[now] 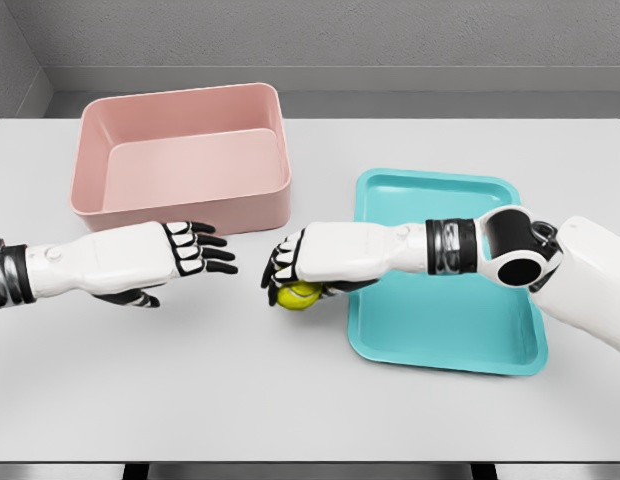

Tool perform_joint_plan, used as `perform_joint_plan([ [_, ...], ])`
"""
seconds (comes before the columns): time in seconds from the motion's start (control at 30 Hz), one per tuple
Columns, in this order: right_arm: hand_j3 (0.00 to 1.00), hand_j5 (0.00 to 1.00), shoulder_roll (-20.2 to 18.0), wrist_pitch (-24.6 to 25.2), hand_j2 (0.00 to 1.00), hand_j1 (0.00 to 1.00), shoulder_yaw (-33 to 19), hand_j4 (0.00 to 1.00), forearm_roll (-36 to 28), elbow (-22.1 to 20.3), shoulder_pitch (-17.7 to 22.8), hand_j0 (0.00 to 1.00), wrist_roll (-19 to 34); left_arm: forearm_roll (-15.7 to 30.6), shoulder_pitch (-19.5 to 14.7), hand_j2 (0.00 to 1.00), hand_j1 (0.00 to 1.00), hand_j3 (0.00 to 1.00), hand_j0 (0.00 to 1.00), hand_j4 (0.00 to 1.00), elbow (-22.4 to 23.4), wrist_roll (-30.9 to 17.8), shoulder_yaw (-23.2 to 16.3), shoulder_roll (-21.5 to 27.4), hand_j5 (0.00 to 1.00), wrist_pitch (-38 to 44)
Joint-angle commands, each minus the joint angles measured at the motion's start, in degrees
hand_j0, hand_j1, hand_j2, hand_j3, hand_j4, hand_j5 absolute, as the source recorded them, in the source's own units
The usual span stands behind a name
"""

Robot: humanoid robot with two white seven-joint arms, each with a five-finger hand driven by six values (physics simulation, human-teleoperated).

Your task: Put the tennis from the blue tray into the pink basket with both arms

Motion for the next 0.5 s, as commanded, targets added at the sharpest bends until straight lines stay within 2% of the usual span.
perform_joint_plan([
  [0.0, 0.57, 0.57, 1.8, 0.1, 0.57, 0.57, 1.6, 0.57, -0.3, 1.7, -0.1, 0.57, 0.2, 0.1, 0.0, 1.0, 1.0, 1.0, 1.0, 1.0, 0.0, -0.8, 0.0, 0.1, 1.0, 0.0],
  [0.07, 0.57, 0.57, 3.3, 0.1, 0.57, 0.57, 2.3, 0.57, -0.3, 4.0, -1.1, 0.57, 0.2, 0.0, 0.1, 1.0, 1.0, 1.0, 1.0, 1.0, -0.1, -0.9, 0.0, 0.1, 1.0, 0.0],
  [0.27, 0.57, 0.57, 4.2, 0.1, 0.57, 0.57, 3.4, 0.57, 0.5, 4.7, -1.2, 0.57, 0.2, 0.0, 0.2, 1.0, 1.0, 1.0, 1.0, 1.0, 0.0, -0.7, 0.5, 1.9, 1.0, 0.0],
  [0.33, 0.57, 0.57, 5.9, 0.1, 0.57, 0.57, 4.8, 0.57, 0.6, 7.2, -2.4, 0.57, 0.2, 0.0, 0.3, 1.0, 1.0, 1.0, 1.0, 1.0, 0.0, -0.5, 0.8, 2.9, 1.0, 0.0],
  [0.47, 0.56, 0.56, 6.2, 0.1, 0.56, 0.56, 5.3, 0.56, 0.6, 8.8, -2.4, 0.56, 0.2, 0.0, 0.7, 1.0, 1.0, 1.0, 1.0, 1.0, 0.0, -0.4, 1.0, 2.5, 1.0, 0.0],
])
